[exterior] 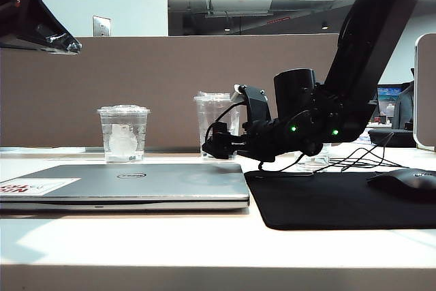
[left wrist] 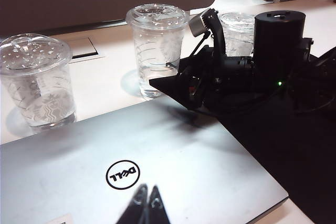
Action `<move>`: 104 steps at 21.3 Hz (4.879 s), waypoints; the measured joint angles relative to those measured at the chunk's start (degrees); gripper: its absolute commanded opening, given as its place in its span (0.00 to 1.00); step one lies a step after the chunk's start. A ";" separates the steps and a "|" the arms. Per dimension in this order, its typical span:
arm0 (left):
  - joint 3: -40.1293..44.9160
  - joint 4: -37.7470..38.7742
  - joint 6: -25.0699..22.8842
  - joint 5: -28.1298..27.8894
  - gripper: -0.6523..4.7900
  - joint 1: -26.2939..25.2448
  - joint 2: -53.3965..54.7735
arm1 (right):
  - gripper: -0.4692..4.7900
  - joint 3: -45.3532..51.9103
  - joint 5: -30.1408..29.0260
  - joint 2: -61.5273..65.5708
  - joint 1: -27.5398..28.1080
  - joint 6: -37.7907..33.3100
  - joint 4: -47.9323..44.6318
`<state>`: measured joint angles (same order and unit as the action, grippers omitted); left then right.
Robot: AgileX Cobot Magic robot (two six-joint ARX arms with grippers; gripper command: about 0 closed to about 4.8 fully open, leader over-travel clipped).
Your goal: Pick up the coffee cup on the middle and place it on the right side of the laptop.
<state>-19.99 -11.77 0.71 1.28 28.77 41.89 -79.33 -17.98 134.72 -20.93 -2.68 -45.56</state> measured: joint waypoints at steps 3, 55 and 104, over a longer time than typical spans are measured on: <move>0.00 0.00 0.00 0.00 0.11 0.00 0.00 | 1.00 -0.02 0.00 0.00 -0.02 0.00 0.00; 0.00 0.00 0.00 0.00 0.11 0.00 0.33 | 0.62 5.40 -3.04 -6.71 -0.09 -7.21 -5.44; 1.68 0.02 0.00 0.04 0.11 11.28 -1.36 | 0.62 55.23 11.91 -34.62 0.85 -4.79 -16.65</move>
<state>-18.31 -11.75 0.71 1.32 40.05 40.53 -24.10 -6.07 100.09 -20.08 -7.46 -62.22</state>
